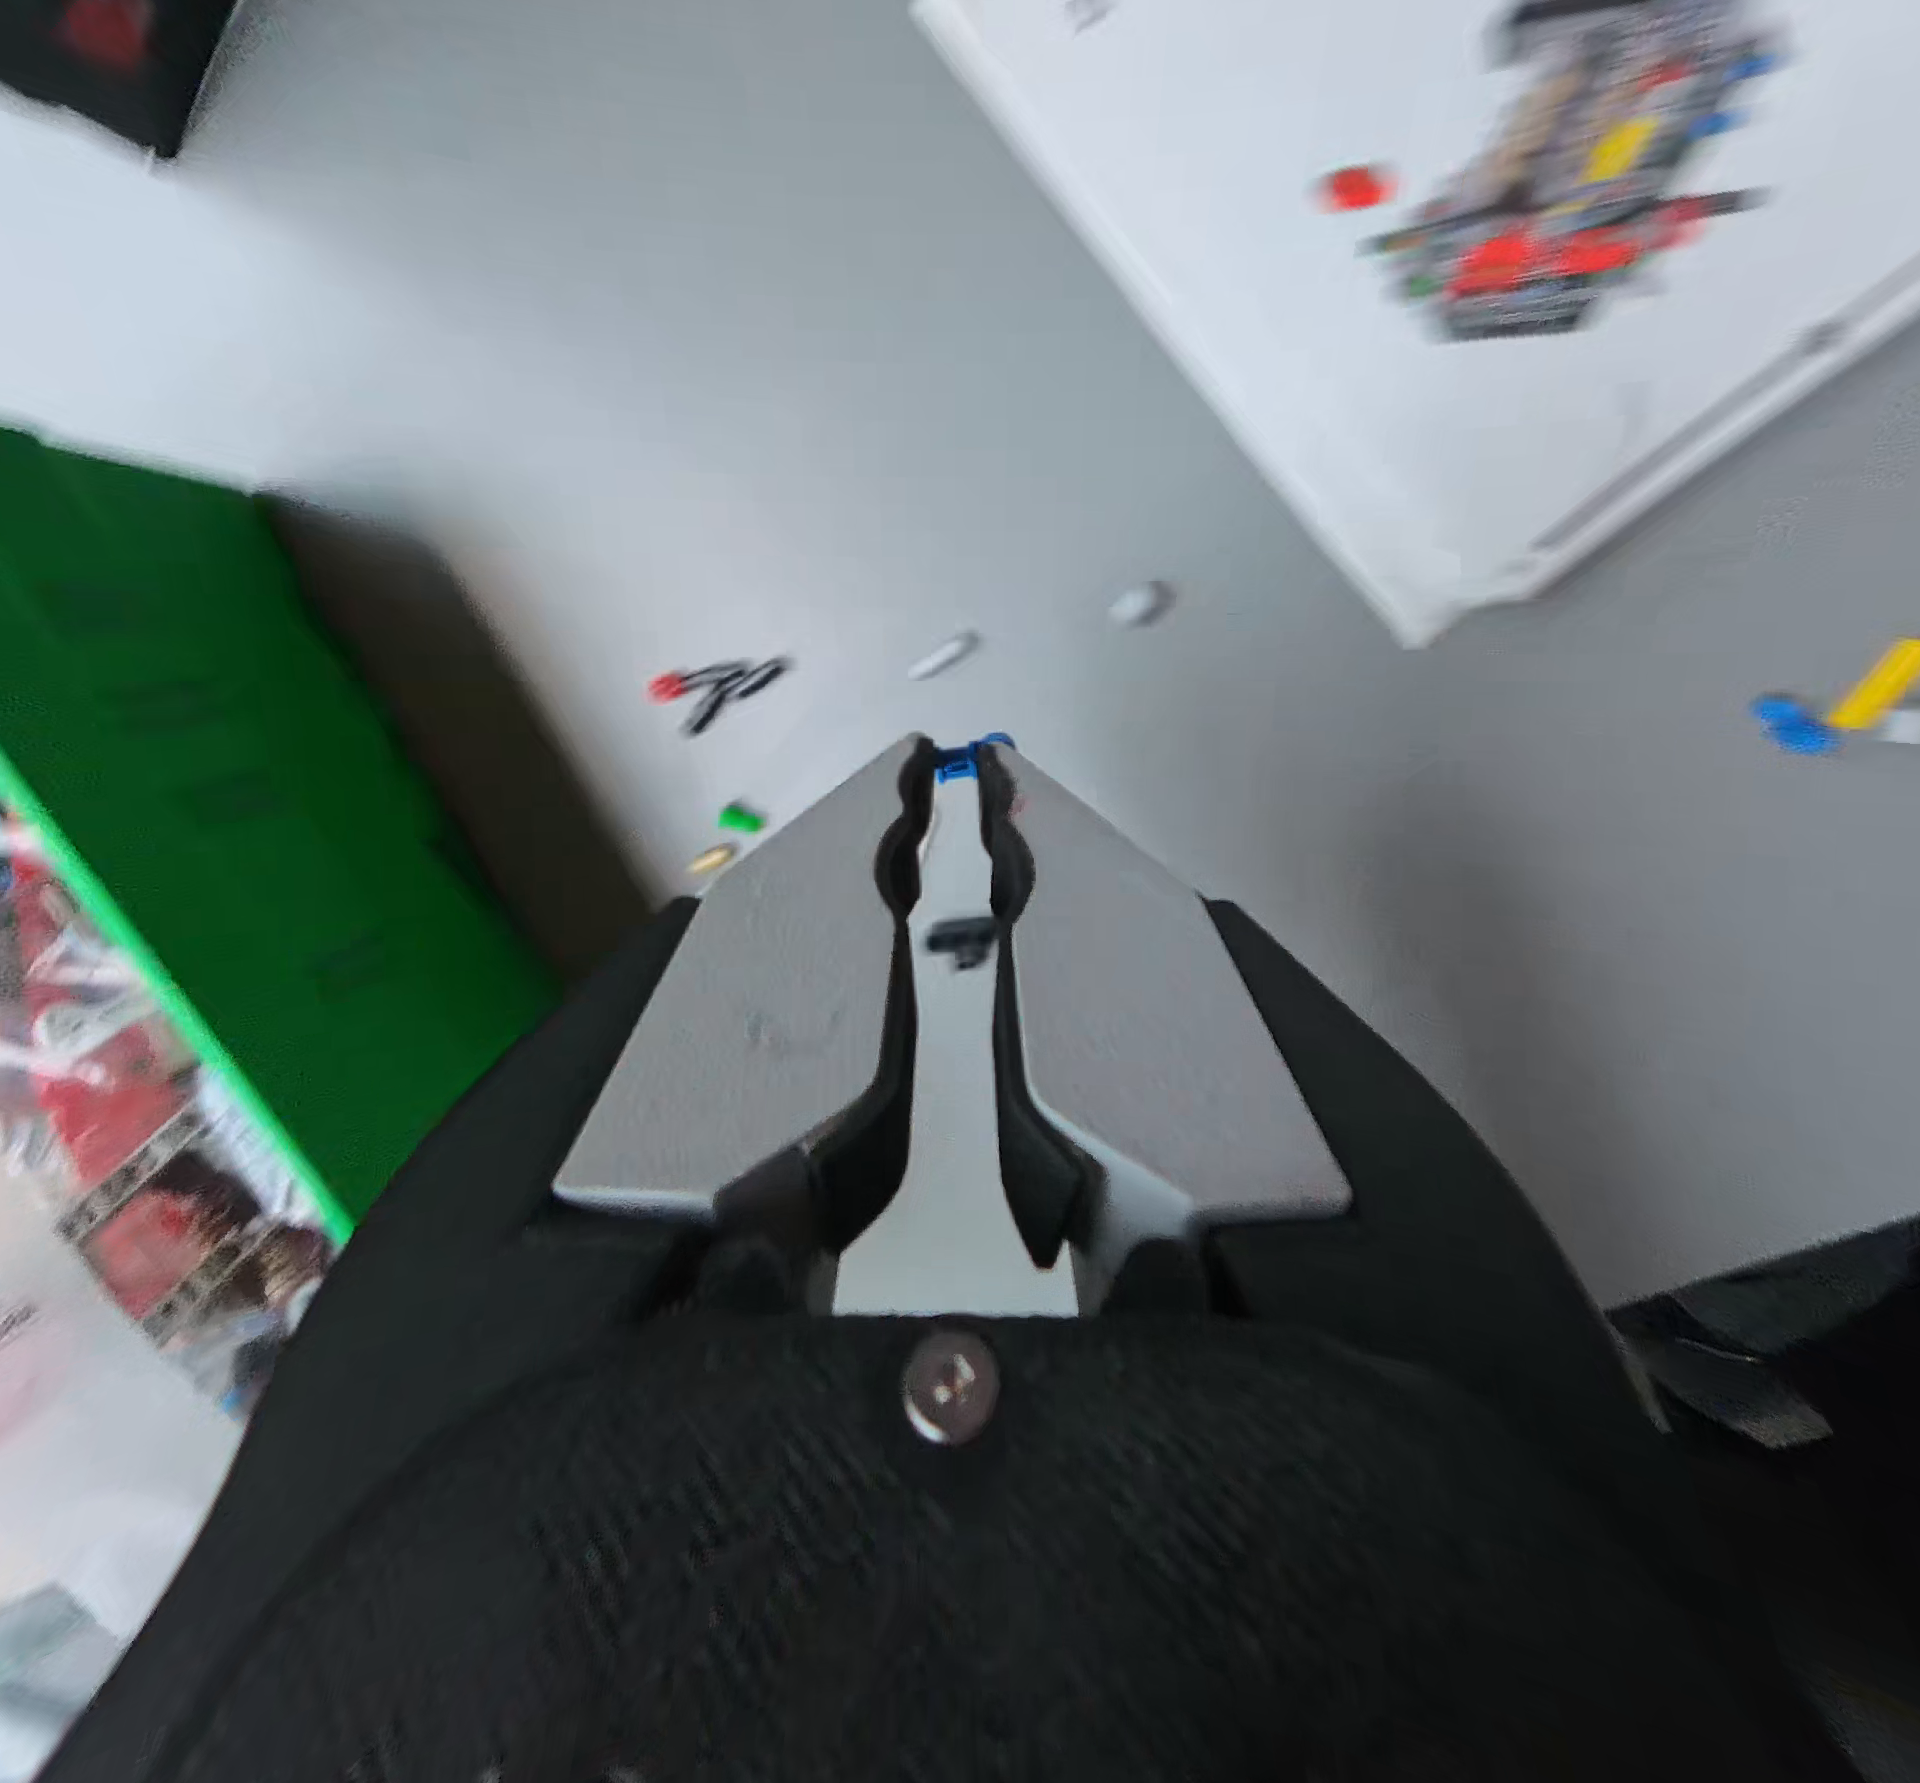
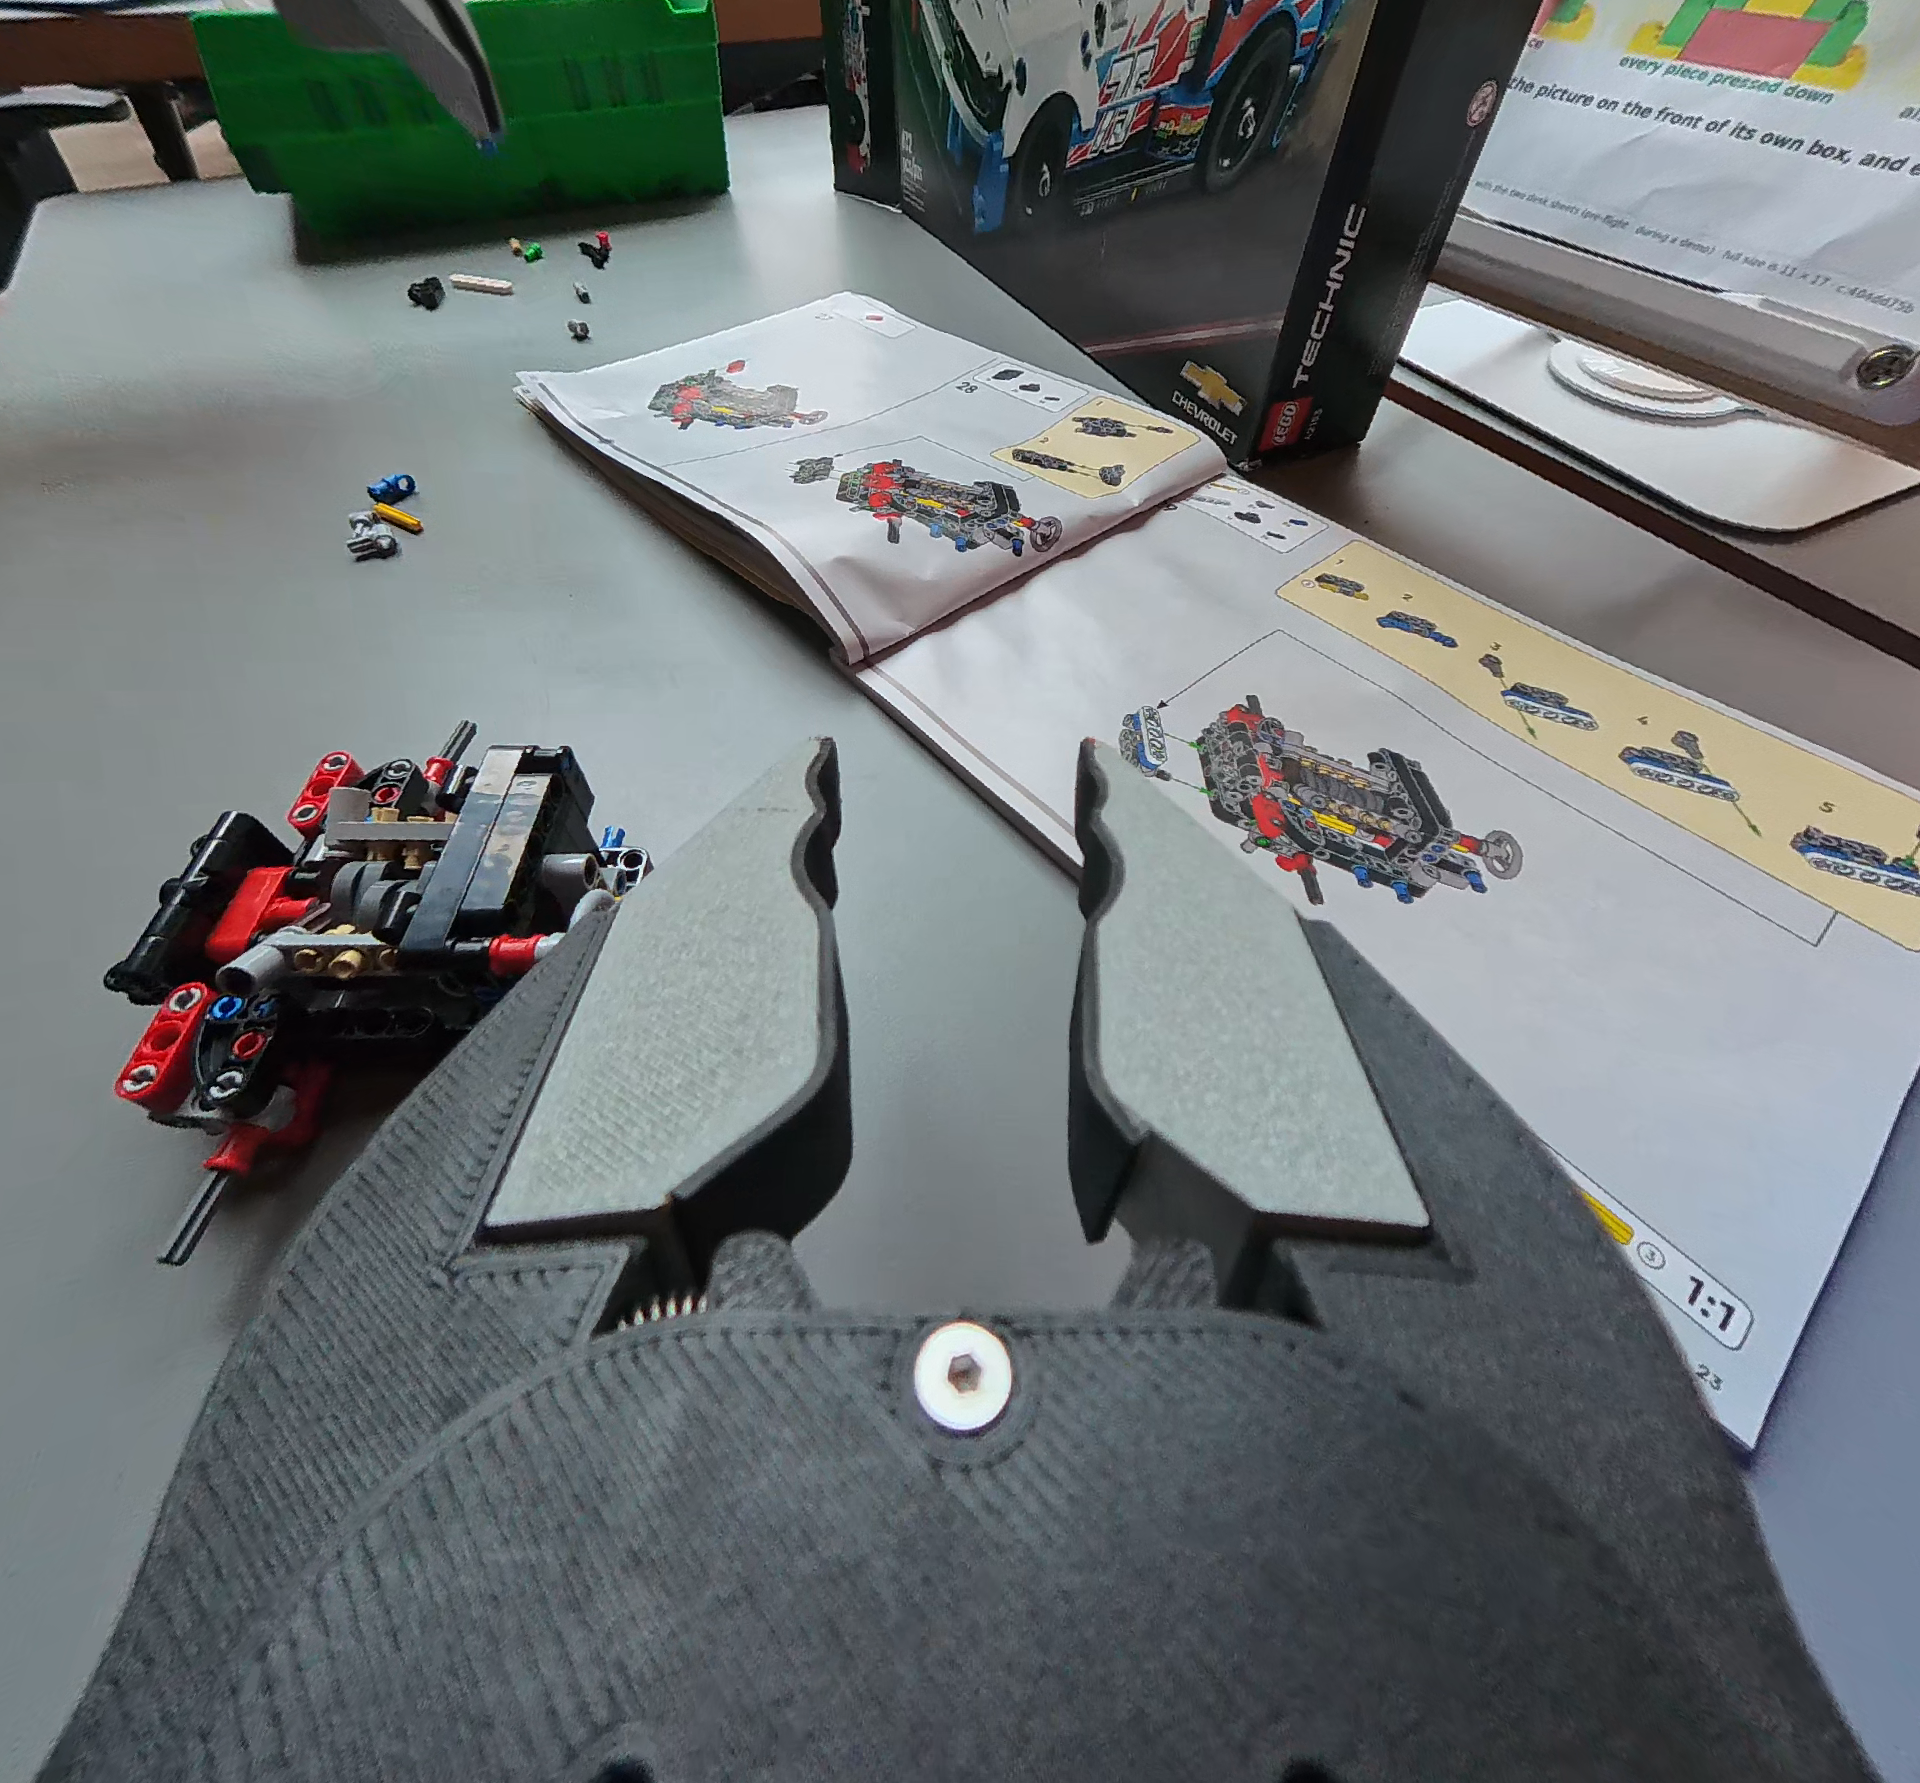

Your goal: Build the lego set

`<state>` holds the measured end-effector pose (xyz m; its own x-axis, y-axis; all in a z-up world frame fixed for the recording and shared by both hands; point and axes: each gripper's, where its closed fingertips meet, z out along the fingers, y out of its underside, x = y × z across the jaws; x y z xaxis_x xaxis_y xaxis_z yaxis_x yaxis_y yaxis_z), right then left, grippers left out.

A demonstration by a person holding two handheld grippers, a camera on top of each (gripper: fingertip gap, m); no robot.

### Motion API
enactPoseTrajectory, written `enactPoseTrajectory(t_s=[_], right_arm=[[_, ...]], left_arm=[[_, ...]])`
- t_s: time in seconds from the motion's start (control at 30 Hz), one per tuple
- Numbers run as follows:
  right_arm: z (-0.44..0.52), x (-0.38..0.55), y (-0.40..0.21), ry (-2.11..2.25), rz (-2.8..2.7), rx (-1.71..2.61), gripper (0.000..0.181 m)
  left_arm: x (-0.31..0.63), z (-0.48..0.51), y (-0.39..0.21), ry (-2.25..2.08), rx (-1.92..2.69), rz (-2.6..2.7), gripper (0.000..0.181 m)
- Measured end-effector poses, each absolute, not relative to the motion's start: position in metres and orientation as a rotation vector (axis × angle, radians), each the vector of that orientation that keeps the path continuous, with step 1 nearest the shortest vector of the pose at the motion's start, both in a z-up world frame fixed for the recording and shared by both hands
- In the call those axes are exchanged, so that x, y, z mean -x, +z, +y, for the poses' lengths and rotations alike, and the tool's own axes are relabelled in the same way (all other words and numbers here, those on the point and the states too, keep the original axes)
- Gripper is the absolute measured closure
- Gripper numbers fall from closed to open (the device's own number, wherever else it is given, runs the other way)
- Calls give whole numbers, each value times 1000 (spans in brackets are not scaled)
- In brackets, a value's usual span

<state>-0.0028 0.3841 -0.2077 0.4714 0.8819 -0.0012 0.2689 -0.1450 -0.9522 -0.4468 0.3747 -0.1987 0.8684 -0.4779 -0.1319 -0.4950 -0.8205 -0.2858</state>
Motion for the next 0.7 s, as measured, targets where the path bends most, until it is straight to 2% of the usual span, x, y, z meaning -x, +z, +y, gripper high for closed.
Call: enactPoseTrajectory(t_s=[0.03,0.27,0.7], right_arm=[[384,3,-208,732,-1004,1673,139],[382,4,-207,737,-1013,1665,140],[380,5,-207,739,-1018,1663,140]], left_arm=[[420,368,-195,40,2679,800,175],[291,308,-240,-133,2515,1141,176],[280,294,-269,-267,2546,1166,171]])
